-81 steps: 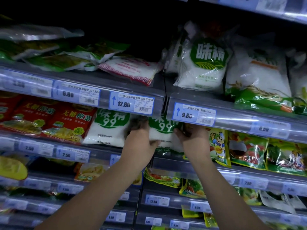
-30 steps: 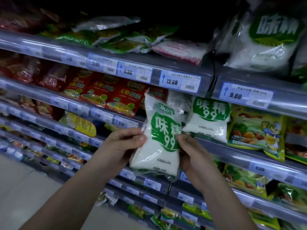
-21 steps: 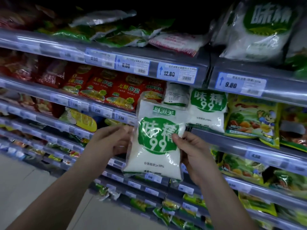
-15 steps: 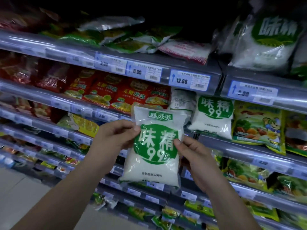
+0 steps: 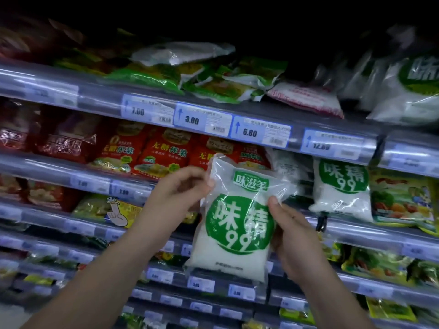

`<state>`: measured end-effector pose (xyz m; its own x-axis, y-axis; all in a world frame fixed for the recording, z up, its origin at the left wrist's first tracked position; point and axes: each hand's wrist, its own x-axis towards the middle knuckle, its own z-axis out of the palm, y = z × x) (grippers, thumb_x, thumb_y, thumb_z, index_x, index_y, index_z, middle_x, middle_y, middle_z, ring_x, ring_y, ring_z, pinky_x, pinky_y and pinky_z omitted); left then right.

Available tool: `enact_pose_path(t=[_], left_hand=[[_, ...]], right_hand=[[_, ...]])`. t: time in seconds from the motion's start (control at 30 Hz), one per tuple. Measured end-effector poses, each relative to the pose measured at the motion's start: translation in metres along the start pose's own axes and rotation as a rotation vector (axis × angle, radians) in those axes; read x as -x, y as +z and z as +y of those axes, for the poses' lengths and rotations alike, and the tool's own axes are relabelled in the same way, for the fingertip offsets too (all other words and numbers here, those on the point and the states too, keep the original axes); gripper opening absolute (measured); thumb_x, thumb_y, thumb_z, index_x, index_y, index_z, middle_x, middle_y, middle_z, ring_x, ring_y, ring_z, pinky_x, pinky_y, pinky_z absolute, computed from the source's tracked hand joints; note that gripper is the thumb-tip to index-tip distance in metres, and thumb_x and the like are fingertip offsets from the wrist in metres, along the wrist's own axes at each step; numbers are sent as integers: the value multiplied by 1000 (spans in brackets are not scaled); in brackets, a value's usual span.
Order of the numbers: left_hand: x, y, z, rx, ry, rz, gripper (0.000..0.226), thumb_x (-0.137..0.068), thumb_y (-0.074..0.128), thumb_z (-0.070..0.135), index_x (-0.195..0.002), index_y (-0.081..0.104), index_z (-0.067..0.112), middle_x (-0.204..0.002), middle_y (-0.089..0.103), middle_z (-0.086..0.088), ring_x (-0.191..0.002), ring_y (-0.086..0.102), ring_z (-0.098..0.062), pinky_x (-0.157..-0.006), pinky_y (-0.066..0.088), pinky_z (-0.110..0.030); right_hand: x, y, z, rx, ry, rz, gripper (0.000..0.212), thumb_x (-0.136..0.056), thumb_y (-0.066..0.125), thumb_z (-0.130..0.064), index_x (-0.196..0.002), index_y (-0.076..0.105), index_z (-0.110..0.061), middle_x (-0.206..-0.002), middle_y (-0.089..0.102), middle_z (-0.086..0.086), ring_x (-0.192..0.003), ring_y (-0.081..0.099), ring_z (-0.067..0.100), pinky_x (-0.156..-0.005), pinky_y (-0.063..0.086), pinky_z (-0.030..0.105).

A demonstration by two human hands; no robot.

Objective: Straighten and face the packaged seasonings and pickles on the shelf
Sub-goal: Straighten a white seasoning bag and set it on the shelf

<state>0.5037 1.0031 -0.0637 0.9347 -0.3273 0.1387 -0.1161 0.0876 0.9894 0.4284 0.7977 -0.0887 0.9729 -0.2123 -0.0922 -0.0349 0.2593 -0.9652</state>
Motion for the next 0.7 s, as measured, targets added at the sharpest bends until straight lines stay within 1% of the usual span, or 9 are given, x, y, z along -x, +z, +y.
enact_pose_path(t=[0.07,0.1,0.2,0.27,0.33,0.4,0.47,0.57,0.7], left_hand=[[-8,0,6,-37,60,41,12,-88,69,29,-87,74,19,-71,67,14,-69,61,-1,-68,48,-27],[-12,1,8,-73,88,50,12,-90,68,25,-82,75,18,-66,66,17,-65,60,2,-68,47,-25],[-20,5,6,-4,69,25,17,-86,71,18,-70,75,17,-67,69,6,-69,64,-9,-74,51,-31],[-21,10,3,63,52,-11,12,-78,73,22,-68,76,16,-69,70,2,-71,64,-11,-74,51,-28],[-22,15,0,46,69,-17,10,-78,73,19,-69,78,19,-69,71,2,-70,65,-10,-71,50,-24],[-24,17,-6,5,120,15,19,-85,70,10,-71,78,20,-67,69,-2,-68,62,-11,-66,50,-23],[-25,19,-5,-4,149,41,18,-87,70,11,-73,78,19,-69,66,-16,-66,60,-17,-62,50,-28],[-28,22,-1,147,55,5,13,-79,68,18,-77,82,16,-67,73,-10,-60,62,-20,-51,50,-28],[-34,30,-1,320,-128,-73,20,-79,63,14,-71,81,13,-62,73,-5,-52,64,-17,-44,51,-23]], right_hand=[[2,6,0,93,-23,-20,35,-92,55,-37,-89,83,-17,-100,81,12,-94,78,27,-84,58,40],[3,6,-1,126,-20,-23,33,-91,55,-38,-87,84,-21,-97,82,9,-93,78,24,-85,58,40],[3,2,-1,135,-1,36,28,-83,63,-53,-86,82,-32,-99,82,1,-93,78,18,-88,57,42],[-3,-1,-1,157,8,74,61,-71,64,-79,-110,75,-33,-116,77,2,-107,74,22,-99,54,49],[-9,-4,-2,153,-2,140,77,-64,60,-88,-108,75,-27,-113,78,4,-108,73,24,-102,51,52],[-13,-7,-5,111,-8,196,67,-64,66,-78,-98,76,-21,-105,80,6,-105,74,26,-102,50,53],[-15,-11,-10,24,18,233,70,-68,69,-63,-110,67,-7,-107,79,14,-101,75,29,-99,53,53],[-20,-18,-16,-52,45,188,80,-78,67,-53,-125,56,11,-114,73,26,-103,74,34,-96,55,49],[-23,-31,-22,-86,107,38,59,-88,51,-52,-118,70,-6,-112,77,18,-103,75,32,-91,55,47]])
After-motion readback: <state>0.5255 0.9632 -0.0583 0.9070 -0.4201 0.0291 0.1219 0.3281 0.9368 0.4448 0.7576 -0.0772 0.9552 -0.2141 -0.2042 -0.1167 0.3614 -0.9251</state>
